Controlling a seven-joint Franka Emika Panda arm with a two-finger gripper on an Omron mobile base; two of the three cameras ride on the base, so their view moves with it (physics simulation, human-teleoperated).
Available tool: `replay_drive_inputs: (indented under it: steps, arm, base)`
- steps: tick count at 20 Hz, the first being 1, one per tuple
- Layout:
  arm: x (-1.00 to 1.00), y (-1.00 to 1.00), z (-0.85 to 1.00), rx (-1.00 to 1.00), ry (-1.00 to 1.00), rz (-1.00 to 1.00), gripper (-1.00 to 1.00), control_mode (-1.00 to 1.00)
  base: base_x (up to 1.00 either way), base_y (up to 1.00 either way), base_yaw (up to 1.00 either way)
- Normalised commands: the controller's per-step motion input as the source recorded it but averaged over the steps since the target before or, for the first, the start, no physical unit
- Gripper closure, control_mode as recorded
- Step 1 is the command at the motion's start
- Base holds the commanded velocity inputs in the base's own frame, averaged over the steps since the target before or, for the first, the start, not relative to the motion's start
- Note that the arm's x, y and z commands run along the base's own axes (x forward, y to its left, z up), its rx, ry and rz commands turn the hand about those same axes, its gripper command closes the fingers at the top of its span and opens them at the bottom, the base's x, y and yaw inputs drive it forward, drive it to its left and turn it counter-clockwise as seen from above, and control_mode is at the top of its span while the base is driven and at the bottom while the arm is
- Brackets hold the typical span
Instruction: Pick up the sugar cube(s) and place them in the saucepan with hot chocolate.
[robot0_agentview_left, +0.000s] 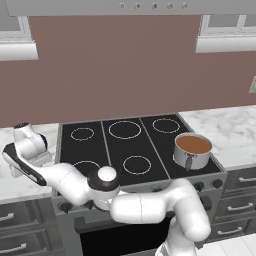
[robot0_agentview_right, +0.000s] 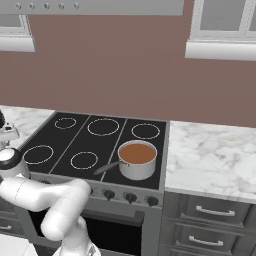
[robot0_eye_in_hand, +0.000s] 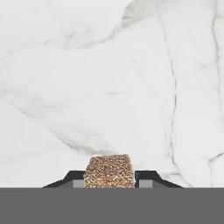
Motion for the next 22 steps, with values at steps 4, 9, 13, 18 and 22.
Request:
replay_drive_inputs:
  steps: [4, 9, 13, 18, 22]
  arm:
    - [0.0, 0.0, 0.0, 0.0, 0.0, 0.0, 1.0, -1.0]
    - [0.0, 0.0, 0.0, 0.0, -0.01, 0.0, 1.0, -1.0]
    - [-0.16, -0.35, 0.19, 0.0, -0.09, -0.09, 1.0, -1.0]
    - [-0.48, -0.59, 0.51, 0.0, -0.19, -0.25, 1.0, -1.0]
    - [-0.68, -0.62, 0.56, 0.0, -0.18, -0.29, 1.0, -1.0]
  base:
    - [0.0, 0.0, 0.0]
    - [0.0, 0.0, 0.0]
    - [0.0, 0.0, 0.0]
    - [0.0, 0.0, 0.0]
    - [0.0, 0.0, 0.0]
